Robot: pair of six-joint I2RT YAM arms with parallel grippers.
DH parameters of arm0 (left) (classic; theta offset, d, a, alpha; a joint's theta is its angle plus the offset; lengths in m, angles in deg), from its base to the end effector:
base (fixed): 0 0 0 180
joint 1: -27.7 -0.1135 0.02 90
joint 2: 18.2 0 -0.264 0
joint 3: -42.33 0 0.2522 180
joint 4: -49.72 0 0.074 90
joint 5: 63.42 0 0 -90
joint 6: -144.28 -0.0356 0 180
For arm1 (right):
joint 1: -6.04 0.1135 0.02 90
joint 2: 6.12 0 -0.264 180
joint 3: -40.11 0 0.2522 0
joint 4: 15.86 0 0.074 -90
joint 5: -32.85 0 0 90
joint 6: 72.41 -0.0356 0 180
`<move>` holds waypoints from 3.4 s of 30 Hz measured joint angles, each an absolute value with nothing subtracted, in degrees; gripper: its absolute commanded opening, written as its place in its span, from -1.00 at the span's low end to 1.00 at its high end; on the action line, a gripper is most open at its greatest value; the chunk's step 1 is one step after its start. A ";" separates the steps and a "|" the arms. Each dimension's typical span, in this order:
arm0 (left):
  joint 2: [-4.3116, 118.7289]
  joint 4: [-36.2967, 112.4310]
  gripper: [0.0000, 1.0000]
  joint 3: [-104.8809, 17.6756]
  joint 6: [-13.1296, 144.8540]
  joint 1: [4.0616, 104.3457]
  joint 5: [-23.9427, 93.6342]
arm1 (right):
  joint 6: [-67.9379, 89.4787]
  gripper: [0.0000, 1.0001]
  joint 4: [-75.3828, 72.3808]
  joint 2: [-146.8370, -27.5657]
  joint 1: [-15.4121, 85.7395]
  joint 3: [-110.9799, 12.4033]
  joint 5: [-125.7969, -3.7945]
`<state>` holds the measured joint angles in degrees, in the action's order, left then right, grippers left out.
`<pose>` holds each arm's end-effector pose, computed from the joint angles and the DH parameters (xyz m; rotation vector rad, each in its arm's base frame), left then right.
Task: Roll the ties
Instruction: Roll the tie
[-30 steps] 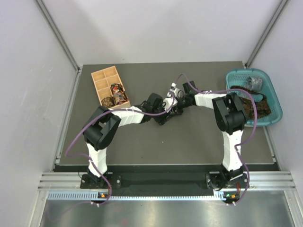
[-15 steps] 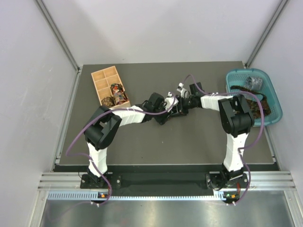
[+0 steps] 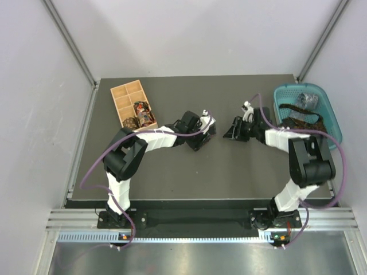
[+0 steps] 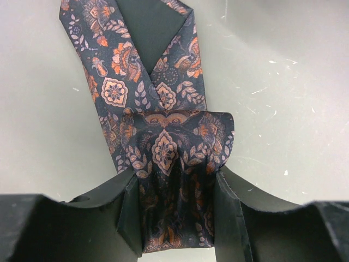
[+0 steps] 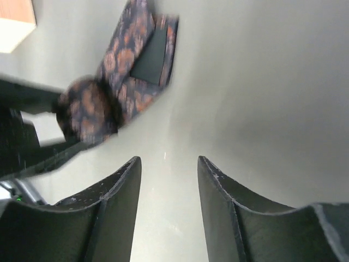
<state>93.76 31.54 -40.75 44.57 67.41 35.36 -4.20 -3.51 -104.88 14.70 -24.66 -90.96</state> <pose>0.3150 -0.2686 0.1566 1.0789 2.1697 -0.4262 0.3340 0.0709 0.1585 -0.0158 2.4082 0.9525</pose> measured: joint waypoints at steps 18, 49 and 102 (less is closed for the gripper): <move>98.55 16.98 -0.38 -51.90 47.43 67.12 36.02 | 5.03 -0.04 -3.83 -63.44 51.77 -4.90 -51.64; 102.75 -5.93 -0.38 -62.83 51.63 67.69 32.30 | 37.73 0.15 7.09 -126.41 77.24 -47.19 0.34; 108.93 -17.47 0.19 -73.80 51.58 67.82 33.04 | 29.05 -0.38 23.77 -138.04 72.25 -63.04 6.44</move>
